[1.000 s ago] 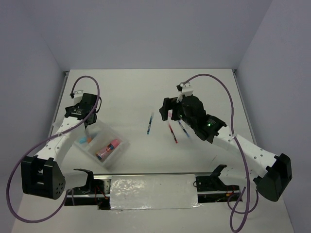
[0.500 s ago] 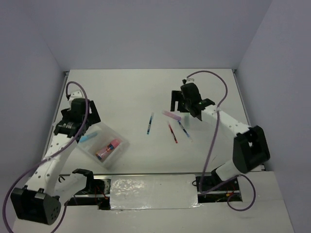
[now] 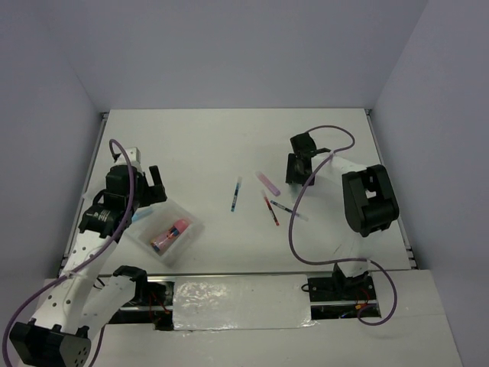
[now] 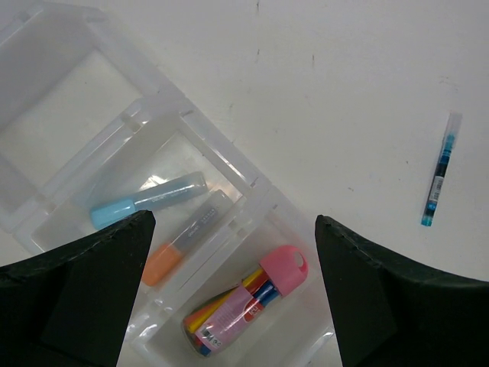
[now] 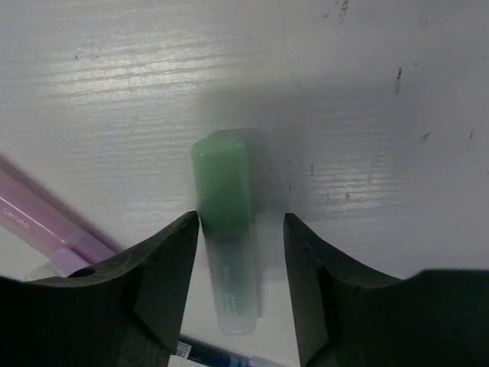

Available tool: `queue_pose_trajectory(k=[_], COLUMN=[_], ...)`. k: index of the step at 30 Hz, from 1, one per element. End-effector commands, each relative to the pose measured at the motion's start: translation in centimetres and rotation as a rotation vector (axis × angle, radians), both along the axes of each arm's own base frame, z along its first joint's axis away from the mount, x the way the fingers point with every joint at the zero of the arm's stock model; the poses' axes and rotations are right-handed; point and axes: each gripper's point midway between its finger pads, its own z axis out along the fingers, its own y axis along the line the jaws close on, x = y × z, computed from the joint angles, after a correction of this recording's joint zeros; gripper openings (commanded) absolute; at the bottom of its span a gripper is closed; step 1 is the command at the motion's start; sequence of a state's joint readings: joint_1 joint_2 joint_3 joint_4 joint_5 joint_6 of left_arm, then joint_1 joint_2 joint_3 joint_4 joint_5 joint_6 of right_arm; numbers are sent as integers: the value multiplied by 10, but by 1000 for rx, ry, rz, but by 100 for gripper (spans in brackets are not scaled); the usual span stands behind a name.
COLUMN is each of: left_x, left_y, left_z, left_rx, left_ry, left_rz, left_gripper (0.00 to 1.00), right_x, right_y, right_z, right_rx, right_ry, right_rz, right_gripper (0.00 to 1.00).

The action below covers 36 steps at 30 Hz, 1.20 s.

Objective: Sort the stationery into containers
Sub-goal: Pick up the pen from the center of the board.

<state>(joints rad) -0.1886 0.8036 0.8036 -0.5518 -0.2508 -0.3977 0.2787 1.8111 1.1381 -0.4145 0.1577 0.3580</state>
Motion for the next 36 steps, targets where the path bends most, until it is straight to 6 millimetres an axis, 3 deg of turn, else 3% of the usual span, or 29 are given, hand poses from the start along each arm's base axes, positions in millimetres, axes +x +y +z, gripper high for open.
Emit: queue_pose_trajectory(k=[1,3,6,8,9,10,12,13,14,15,16,20,21,23,24,28,36], left_x=[6,5,5,6,7,8,9,8,7,6,2,-14,-15,-14,-15,-22,-38], left_y=[-8,-8,-9,-13,-23,-32,-56,-79,-91,-103,-124,-164,-167,-171,-172,-176,-182], left_z=[16,18,17,17,21,25,34,48,53,62,82,133,137,144,147,148,132], left_rx=[-21,-23,-27,-46,-81,-115,-216,-301,-358,-443,-525,-785,-810,-847,-854,-874,-885], left_ry=[-73,-82,-77,-76,-88,-95,-114,-145,-152,-162,-217,-356,-370,-378,-381,-376,-315], left_rz=[-47,-47,-49,-60,-103,-138,-224,-331,-372,-398,-511,-707,-722,-723,-728,-727,-702], left_gripper=[99,99,99,99,99,99,99,99,99,99,99,99,99,99,99,99,93], right_x=[-7,-8,-13,-9,-10,-2,-3,3,-3,-7,-9,-42,-63,-83,-107,-147,-175], right_y=[2,-2,2,6,8,21,35,47,66,77,83,143,169,193,216,251,277], right_z=[-9,-9,-10,-2,1,23,46,67,98,113,138,170,182,198,214,244,287], right_rx=[7,-11,2,29,40,82,104,120,132,131,124,236,288,338,388,476,542], right_ry=[43,49,64,26,8,-78,-171,-261,-352,-398,-469,-513,-528,-571,-607,-651,-721], right_rz=[17,10,31,45,57,89,145,172,227,262,270,452,541,614,693,787,816], right_gripper=[54,53,43,30,27,21,17,15,15,14,14,15,15,15,15,16,16])
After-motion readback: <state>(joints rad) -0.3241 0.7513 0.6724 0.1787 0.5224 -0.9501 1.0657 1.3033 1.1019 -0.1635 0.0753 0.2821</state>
